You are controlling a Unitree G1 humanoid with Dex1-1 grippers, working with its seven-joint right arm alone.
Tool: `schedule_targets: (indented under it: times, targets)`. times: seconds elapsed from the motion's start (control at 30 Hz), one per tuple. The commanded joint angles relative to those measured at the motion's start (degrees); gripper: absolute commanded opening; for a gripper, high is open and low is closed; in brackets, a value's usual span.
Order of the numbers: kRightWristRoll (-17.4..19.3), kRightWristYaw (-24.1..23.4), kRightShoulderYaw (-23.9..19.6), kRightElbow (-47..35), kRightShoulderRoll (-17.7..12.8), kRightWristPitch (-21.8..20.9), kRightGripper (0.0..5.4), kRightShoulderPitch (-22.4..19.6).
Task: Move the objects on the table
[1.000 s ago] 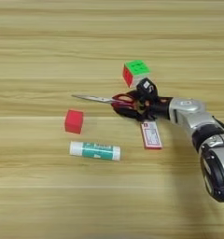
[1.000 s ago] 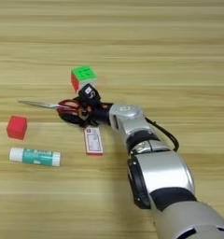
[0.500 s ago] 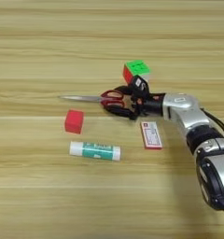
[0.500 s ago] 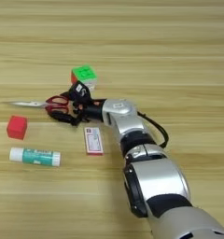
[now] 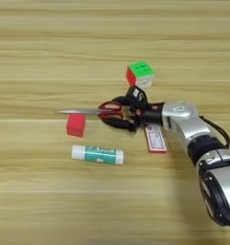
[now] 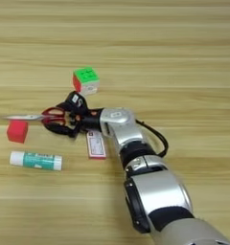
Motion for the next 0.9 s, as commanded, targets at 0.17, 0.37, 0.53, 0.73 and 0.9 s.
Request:
schedule_targets:
  times: [0.17,0.37,0.53,0.73,0.9]
  targets:
    - [0.4,-1.7,0.7,-3.2,-0.2,-0.4,3.92,-2.8]
    - [0.6,-1.4,1.0,-3.6,-0.3,-0.4,4.36,-2.6]
    - [1.2,-1.0,0.7,-4.4,-0.4,-0.6,4.87,-2.7]
    - [3.1,-0.5,-0.5,-6.9,-0.6,-1.1,5.39,-2.9]
    - [5.2,0.0,-1.6,-9.9,-0.7,-1.4,5.39,-2.9]
